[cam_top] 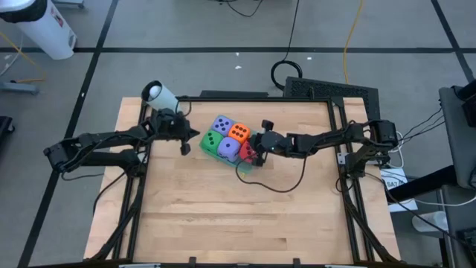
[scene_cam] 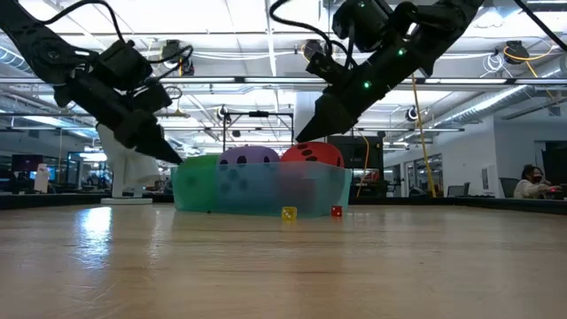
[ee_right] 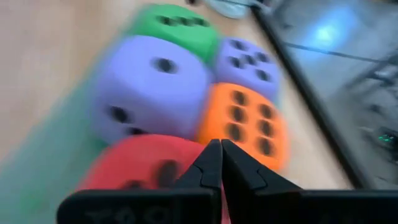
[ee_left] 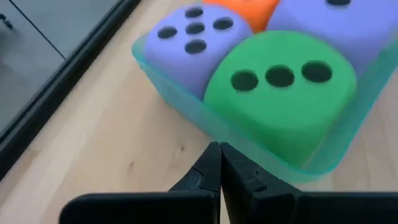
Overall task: Pick & Place Dice
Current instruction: Put the large red dice into the blue bin, then adjust the blue bin
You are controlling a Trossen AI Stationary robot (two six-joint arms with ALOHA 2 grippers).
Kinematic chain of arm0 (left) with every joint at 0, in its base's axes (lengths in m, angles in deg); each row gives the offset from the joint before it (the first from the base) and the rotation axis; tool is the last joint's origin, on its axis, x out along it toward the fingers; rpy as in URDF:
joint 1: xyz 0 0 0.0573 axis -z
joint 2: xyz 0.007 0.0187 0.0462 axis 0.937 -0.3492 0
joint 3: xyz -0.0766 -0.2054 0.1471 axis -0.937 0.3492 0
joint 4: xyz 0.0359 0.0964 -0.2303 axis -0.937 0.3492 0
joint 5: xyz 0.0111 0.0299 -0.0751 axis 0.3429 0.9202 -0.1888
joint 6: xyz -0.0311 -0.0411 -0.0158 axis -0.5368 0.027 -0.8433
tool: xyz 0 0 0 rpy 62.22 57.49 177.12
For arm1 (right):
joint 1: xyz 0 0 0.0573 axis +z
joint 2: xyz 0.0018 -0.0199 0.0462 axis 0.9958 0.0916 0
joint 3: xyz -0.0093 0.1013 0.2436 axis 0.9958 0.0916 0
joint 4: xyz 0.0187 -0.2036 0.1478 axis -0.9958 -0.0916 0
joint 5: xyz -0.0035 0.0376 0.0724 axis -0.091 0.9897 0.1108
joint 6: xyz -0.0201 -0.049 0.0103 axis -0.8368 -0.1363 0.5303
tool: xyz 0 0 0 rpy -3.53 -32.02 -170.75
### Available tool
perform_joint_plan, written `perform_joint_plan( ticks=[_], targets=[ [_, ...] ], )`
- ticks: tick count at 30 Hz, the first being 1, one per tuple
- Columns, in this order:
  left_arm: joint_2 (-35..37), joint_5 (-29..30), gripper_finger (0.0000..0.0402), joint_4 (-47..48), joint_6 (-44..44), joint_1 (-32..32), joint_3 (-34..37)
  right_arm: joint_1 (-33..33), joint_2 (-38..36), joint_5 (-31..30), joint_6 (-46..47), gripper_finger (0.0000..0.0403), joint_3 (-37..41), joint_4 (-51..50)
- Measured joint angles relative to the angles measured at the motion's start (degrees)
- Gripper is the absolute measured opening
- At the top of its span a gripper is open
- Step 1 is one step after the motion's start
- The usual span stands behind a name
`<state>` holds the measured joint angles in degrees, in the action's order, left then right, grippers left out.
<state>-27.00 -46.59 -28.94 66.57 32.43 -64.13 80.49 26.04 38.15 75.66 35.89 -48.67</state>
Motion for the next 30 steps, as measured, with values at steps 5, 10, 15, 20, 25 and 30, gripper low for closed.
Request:
perform_joint_plan(
  ticks=[5,10,15,20,25,30],
  targets=[
    [0.02,0.91,0.0005,-0.10,-0.76,0.17,0.00,-1.02,1.55,8.75,0.67,0.0000,-0.18,0.92],
    [0.02,0.26,0.0005,-0.12,-0.44,1.27,0.00,-1.42,6.50,10.47,0.64,0.0000,-0.46,3.11],
    [0.02,0.32,0.0005,-0.75,0.25,2.23,0.00,-1.60,7.82,16.13,0.46,0.0000,-0.46,3.30],
    [0.00,-0.46,0.0005,-1.15,0.54,2.50,0.00,-1.13,7.89,18.42,-3.91,0.0000,-0.39,0.31],
    [0.02,-4.26,0.0005,-1.23,1.20,2.70,0.00,-1.99,7.89,19.18,-3.97,0.0000,-0.33,-3.01],
    [0.00,-5.56,0.0005,-4.53,-0.08,2.82,0.00,-1.20,6.61,20.92,-4.03,0.0000,-0.28,0.62]
  ],
)
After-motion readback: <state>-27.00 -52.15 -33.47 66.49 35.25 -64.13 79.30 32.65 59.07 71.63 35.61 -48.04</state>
